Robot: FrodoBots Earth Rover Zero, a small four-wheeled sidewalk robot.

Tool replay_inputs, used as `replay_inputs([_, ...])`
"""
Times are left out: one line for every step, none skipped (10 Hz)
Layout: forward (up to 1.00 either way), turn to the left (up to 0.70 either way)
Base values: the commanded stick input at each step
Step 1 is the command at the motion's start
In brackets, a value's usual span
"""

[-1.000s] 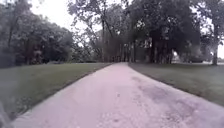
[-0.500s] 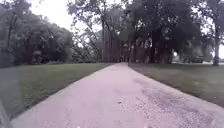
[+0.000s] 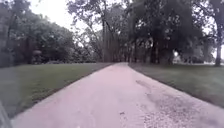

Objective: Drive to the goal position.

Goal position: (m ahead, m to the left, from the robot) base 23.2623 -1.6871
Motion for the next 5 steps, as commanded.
replay_inputs([0.70,0.00])
replay_inputs([0.70,0.00])
replay_inputs([0.70,0.00])
replay_inputs([0.70,0.00])
replay_inputs([0.70,-0.01])
